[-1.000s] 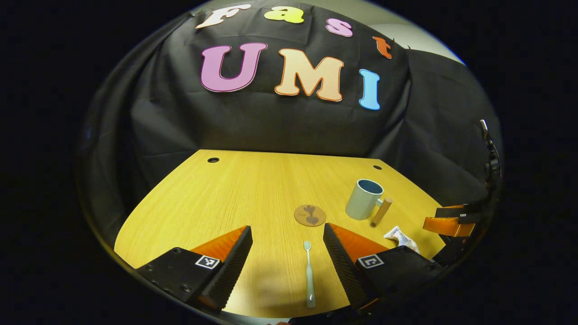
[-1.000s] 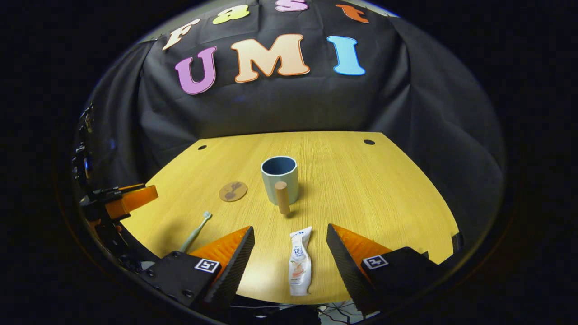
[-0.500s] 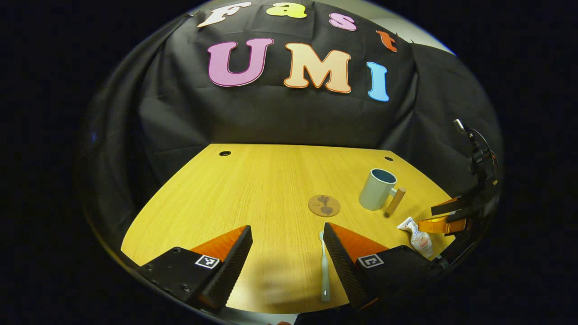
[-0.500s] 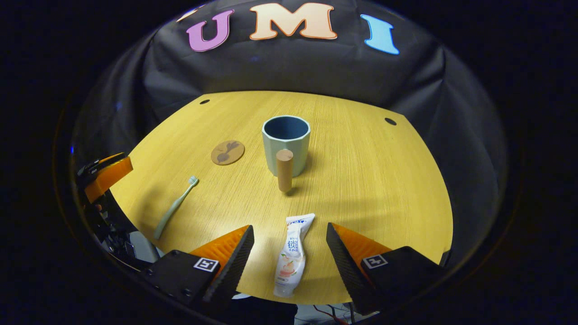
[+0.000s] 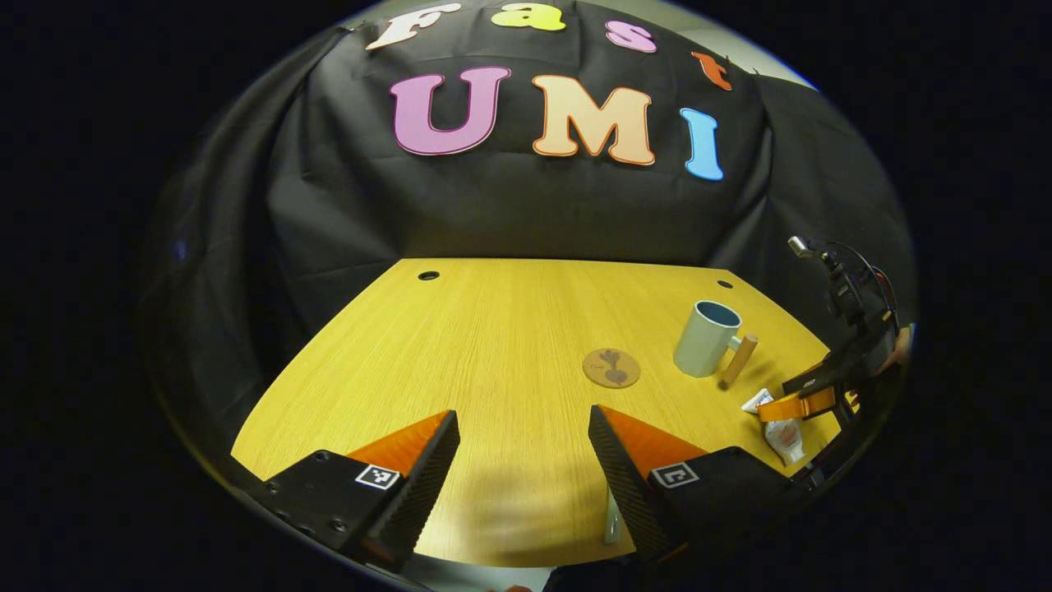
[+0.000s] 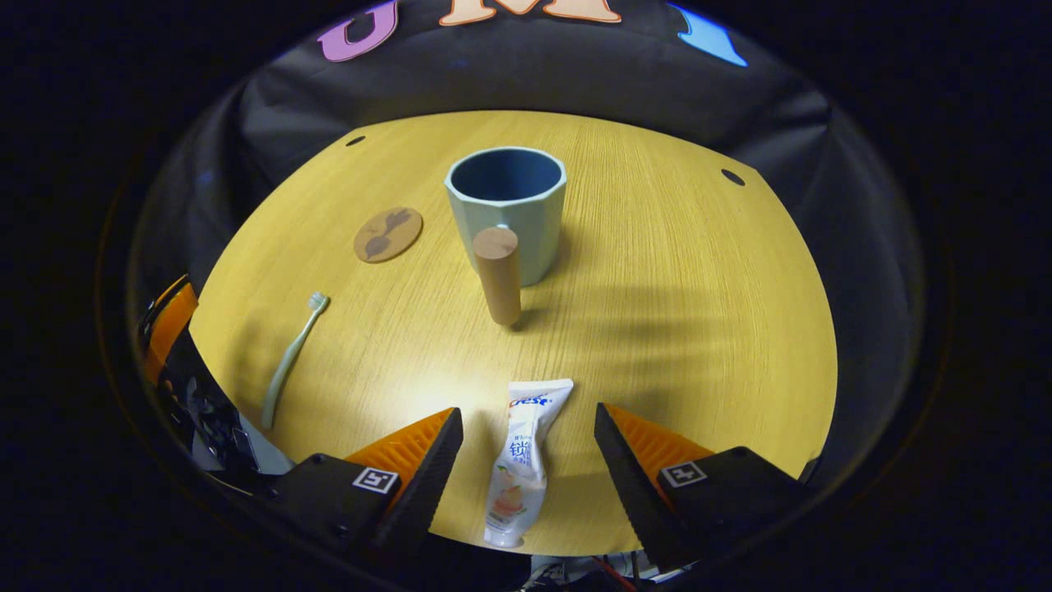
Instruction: Put the toothbrush and toothpaste on the desktop into the cup, then pick up the cup and place it on the coaster on the desktop.
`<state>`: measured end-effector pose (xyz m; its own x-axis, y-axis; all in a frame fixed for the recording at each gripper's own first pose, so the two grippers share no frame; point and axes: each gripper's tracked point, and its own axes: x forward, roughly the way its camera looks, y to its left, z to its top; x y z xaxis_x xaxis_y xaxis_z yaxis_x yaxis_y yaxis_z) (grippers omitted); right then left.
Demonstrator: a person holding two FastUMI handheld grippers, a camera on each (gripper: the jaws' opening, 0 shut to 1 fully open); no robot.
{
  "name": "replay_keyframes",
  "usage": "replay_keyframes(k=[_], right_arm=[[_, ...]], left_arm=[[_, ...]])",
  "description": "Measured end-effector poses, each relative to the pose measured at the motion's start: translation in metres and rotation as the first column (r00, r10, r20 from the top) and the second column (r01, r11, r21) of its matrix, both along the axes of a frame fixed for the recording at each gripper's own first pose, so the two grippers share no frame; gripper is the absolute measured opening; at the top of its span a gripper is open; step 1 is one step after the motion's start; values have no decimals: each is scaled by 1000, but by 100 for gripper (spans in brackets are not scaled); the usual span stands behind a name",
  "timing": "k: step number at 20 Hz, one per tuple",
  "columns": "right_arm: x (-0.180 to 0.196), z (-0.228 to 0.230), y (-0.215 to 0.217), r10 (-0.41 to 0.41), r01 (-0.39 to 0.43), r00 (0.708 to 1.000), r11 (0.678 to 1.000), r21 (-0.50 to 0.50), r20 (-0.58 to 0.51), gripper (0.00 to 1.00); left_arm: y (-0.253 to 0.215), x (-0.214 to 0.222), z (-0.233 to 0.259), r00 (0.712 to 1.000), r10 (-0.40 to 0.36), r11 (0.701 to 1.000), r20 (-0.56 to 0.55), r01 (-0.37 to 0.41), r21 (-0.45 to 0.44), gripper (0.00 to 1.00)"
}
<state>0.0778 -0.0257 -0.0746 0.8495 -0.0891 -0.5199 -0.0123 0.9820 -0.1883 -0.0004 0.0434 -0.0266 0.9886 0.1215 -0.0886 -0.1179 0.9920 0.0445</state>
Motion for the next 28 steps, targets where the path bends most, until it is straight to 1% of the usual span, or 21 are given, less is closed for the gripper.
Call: replay_keyframes(k=[4, 6, 7, 9, 10, 13, 15, 17, 19, 22, 26, 28], right_arm=[[5, -9, -2, -3, 1, 998, 999, -36, -60, 99], [5, -15, -2, -8, 5, 996, 999, -37, -90, 95], [7, -17, -3, -18, 14, 995, 999, -37, -99, 84], [10, -16, -3, -35, 33, 995, 999, -24, -93, 69], [9, -15, -2, -39, 38, 994, 999, -11, -99, 57], [9, -20, -6, -66, 66, 992, 998, -3, -112, 53], [7, -23, -5, -71, 73, 990, 997, 9, -119, 52], [7, -24, -6, -72, 77, 990, 996, 38, -123, 38], [7, -26, -6, -91, 99, 986, 994, 48, -139, 30], [9, -27, -6, -93, 98, 987, 995, 33, -132, 19], [8, -23, -6, -79, 83, 992, 996, 33, -94, 17], [9, -23, -4, -55, 59, 997, 996, 71, -55, 16]], left_arm=[[9, -2, -2, 1000, 28, 1000, 1, -28, -11, 94], [12, -3, -5, 999, 37, 999, -4, -37, -16, 94], [13, -3, -6, 999, 41, 999, -5, -41, -19, 95], [15, -3, -7, 999, 47, 999, -8, -47, -17, 95], [16, -3, -8, 999, 52, 999, -11, -52, -17, 95], [19, -3, -7, 997, 71, 997, -12, -71, -7, 95], [21, -4, -4, 997, 77, 997, -4, -77, 5, 94], [19, -3, -4, 997, 76, 997, -11, -76, 9, 95], [17, -2, -7, 997, 70, 998, -20, -70, -3, 95], [11, 0, -13, 997, 60, 998, -39, -62, -30, 95], [-1, 4, -23, 996, 19, 999, -85, -22, -28, 94], [-10, 8, -32, 991, -21, 1000, -128, 20, -11, 95]])
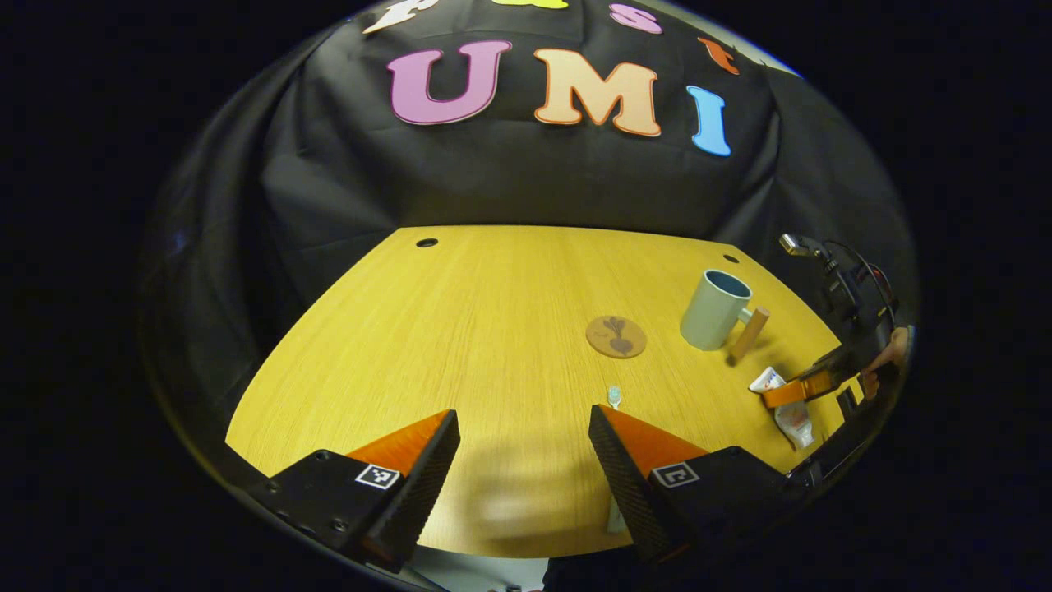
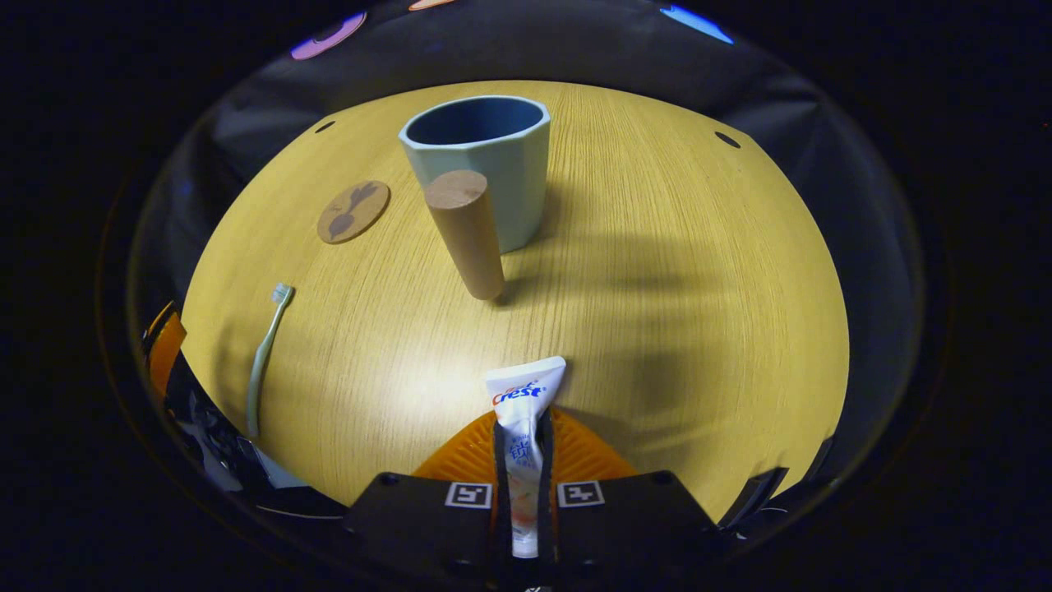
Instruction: Put the toothbrush and toothpaste on the desktop into the cup, then pick up the cup and place it on the coaster on the desktop.
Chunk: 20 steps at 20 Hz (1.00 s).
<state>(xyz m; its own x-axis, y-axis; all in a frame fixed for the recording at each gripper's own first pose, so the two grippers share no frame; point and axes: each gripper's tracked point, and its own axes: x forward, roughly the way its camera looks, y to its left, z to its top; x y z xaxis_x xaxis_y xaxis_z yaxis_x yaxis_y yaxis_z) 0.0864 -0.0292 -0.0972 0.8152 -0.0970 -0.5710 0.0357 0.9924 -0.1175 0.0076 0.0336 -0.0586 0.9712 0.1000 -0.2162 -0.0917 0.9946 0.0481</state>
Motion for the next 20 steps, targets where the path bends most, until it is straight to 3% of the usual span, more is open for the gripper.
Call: replay_keyframes(k=[3, 6, 9, 13, 14, 17, 20], right_arm=[[0, 6, 2, 7, -10, 998, 998, 57, 62, 13], [-1, 12, 0, 5, -10, 995, 999, 39, 104, 12], [-6, 16, 4, 25, -27, 990, 1000, 9, 139, 12], [-14, 21, 5, 19, -29, 984, 998, 53, 178, 12], [-17, 20, 2, -6, -8, 983, 997, 79, 181, 13], [-22, 26, -9, -45, 25, 979, 994, 104, 200, 12], [-24, 35, -16, -63, 38, 974, 992, 120, 216, 12]], left_arm=[[-18, 7, -17, 995, -68, 998, -70, 67, -18, 95], [-33, 16, -26, 985, -112, 993, -130, 107, -40, 95], [-42, 26, -37, 968, -145, 989, -206, 143, -24, 95], [-59, 38, -54, 930, -207, 976, -304, 218, -1, 94], [-63, 41, -60, 912, -222, 971, -346, 239, 8, 91], [-64, 45, -69, 892, -212, 970, -399, 241, 23, 70], [-64, 44, -77, 876, -206, 972, -437, 234, 11, 62]])
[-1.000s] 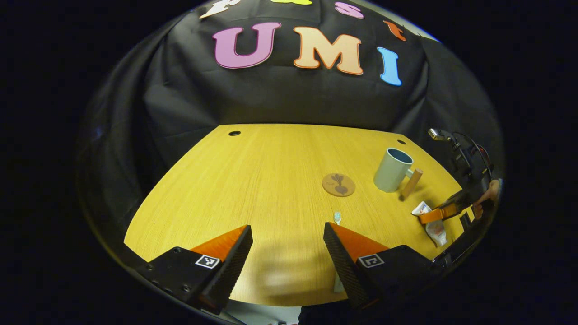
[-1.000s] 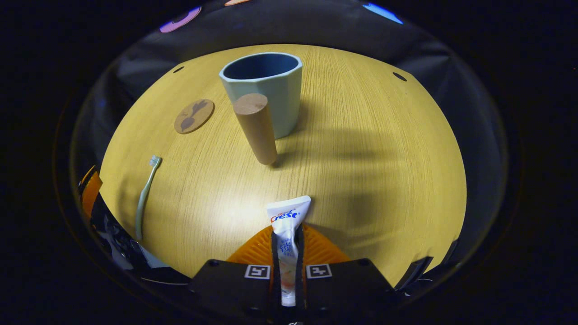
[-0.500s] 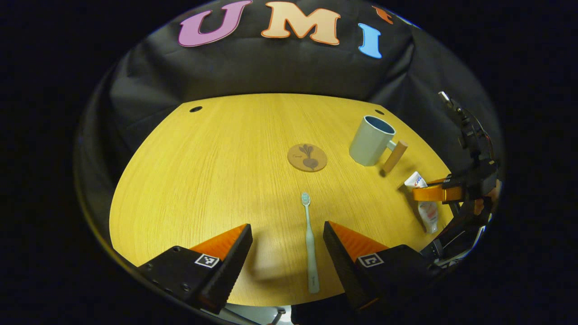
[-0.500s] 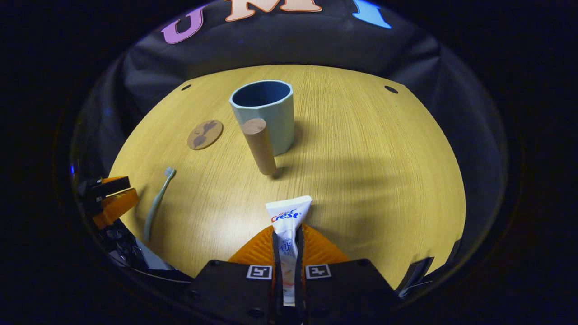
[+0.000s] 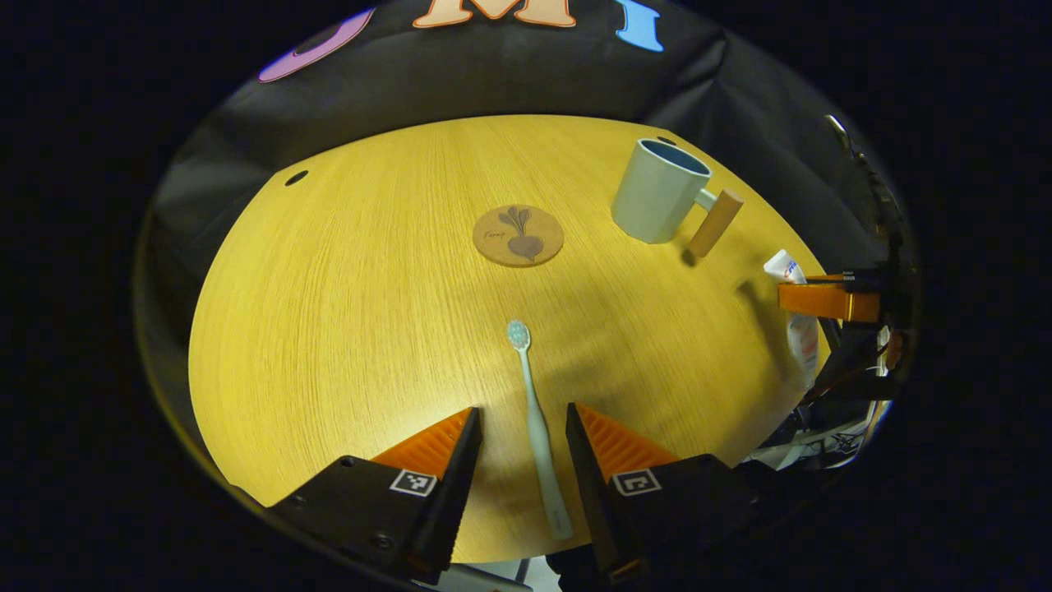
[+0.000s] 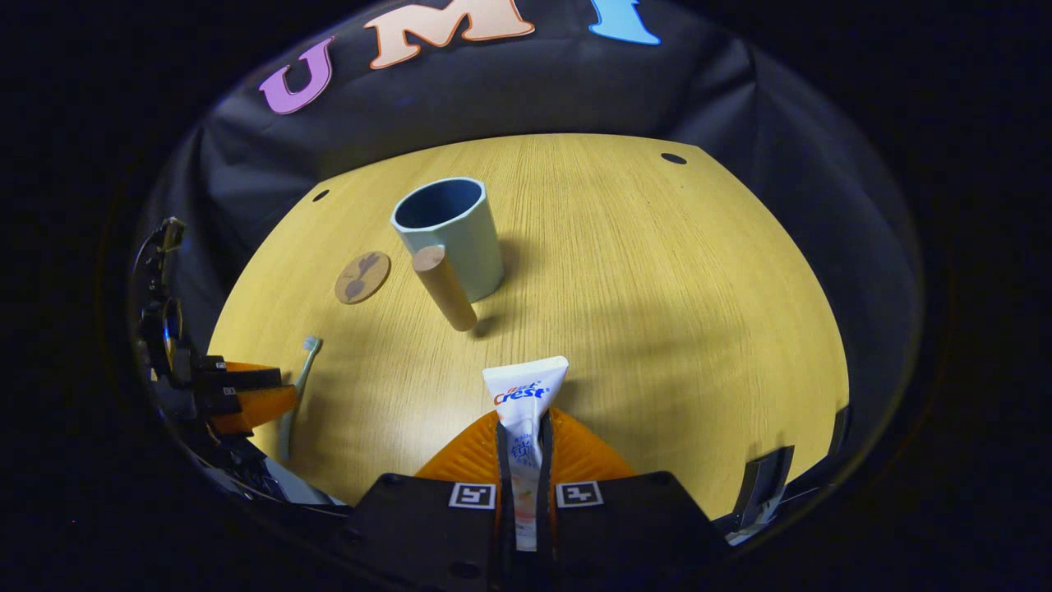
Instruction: Put the toothbrush and toothpaste on the desktop into the cup, then pick up the cup and place it on the coaster on the desktop.
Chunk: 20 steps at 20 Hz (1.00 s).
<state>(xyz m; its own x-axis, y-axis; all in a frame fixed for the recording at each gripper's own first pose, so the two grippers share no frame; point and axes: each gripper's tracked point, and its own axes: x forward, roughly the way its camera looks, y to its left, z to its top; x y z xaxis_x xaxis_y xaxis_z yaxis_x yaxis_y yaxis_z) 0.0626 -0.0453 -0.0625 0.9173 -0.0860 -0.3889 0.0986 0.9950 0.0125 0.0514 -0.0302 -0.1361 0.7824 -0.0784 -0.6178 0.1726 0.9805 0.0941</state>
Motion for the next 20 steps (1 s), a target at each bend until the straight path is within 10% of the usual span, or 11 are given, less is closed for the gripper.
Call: replay_keyframes(k=[12, 20], right_arm=[[-4, 27, -5, -7, 6, 998, 1000, 22, 55, 12], [-17, 62, -8, -17, 15, 991, 1000, 16, 134, 12]], left_arm=[[-2, 1, -10, 998, -32, 996, -50, 36, 88, 24], [-4, 1, -8, 1000, 12, 995, -23, -14, -94, 0]])
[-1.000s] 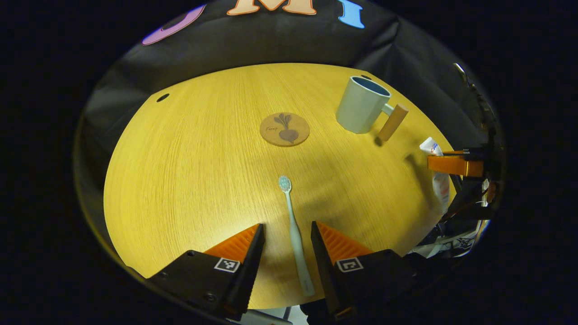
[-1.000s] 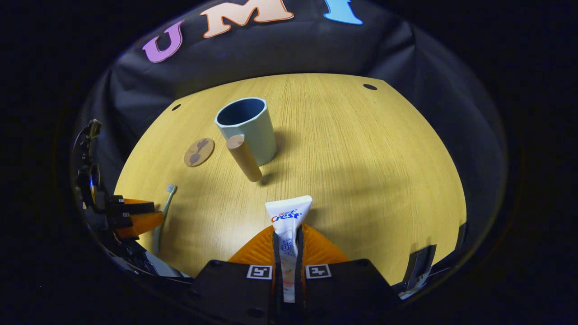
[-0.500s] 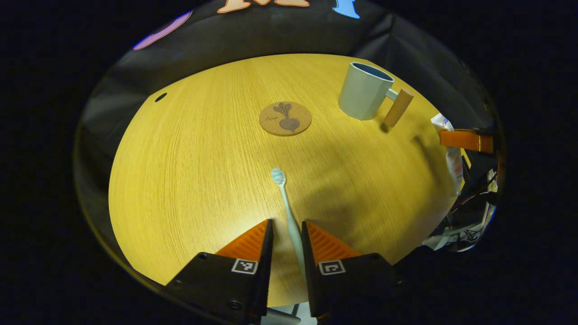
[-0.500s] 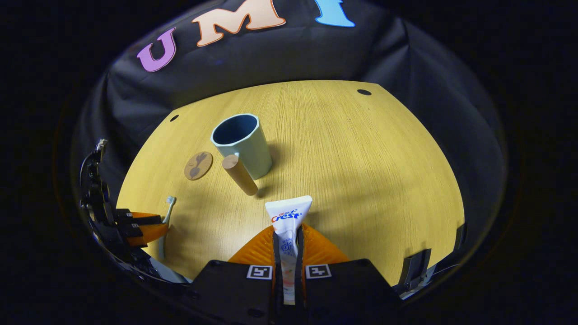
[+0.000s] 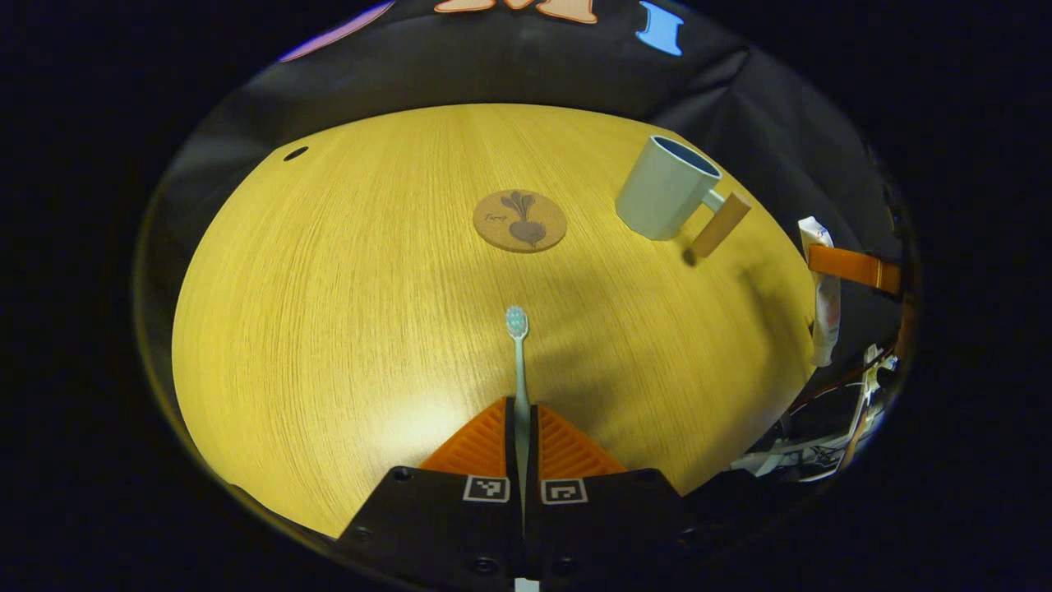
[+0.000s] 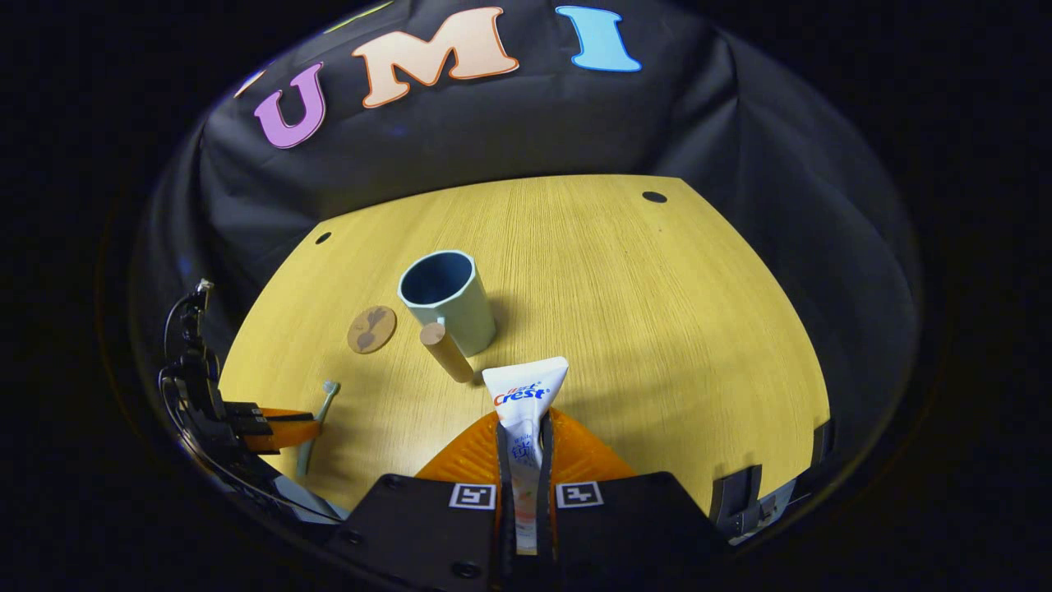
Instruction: Put the toothbrush and toothpaste on the desktop into the cup, then pick up the cup and place it on the coaster on the desktop.
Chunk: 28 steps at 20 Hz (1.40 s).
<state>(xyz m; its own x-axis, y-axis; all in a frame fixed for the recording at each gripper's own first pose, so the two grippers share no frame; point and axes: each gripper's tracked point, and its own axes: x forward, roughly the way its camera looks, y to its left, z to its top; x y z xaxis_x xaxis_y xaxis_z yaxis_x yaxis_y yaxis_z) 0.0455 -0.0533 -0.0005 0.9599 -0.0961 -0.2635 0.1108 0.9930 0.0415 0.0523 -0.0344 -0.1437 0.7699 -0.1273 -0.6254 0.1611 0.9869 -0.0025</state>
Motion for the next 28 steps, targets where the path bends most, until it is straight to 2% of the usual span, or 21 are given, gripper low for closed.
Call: replay_keyframes(k=[2, 5, 10, 13, 17, 20, 23, 26, 28], right_arm=[[-2, 10, 3, 9, -8, 1000, 1000, -5, 25, 12], [-3, 48, 14, 40, -39, 990, 999, -13, 132, 12], [-4, 114, 30, 80, -91, 938, 996, 18, 336, 12], [5, 149, 45, 116, -161, 891, 985, 66, 439, 12], [21, 180, 53, 113, -185, 838, 979, 82, 533, 12], [40, 206, 67, 153, -200, 775, 980, 9, 614, 12], [56, 216, 75, 179, -226, 730, 974, -14, 659, 12], [83, 205, 71, 179, -211, 734, 977, -31, 655, 12], [95, 193, 71, 181, -232, 742, 973, -7, 645, 12]], left_arm=[[1, 0, 0, 1000, -3, 1000, 6, 3, 18, 0], [2, 0, 3, 1000, 2, 1000, 24, -3, 19, 0], [4, 2, 16, 996, 44, 998, 76, -41, -42, 0], [5, 0, 24, 994, 43, 998, 96, -38, -56, 0], [1, 1, 40, 989, 55, 995, 140, -43, -88, 0], [0, 3, 47, 986, 72, 992, 150, -55, -110, 0], [2, 9, 53, 982, 84, 991, 168, -64, -117, 0], [7, 18, 68, 972, 90, 991, 217, -67, -113, 0], [12, 25, 75, 964, 91, 993, 251, -67, -102, 0]])
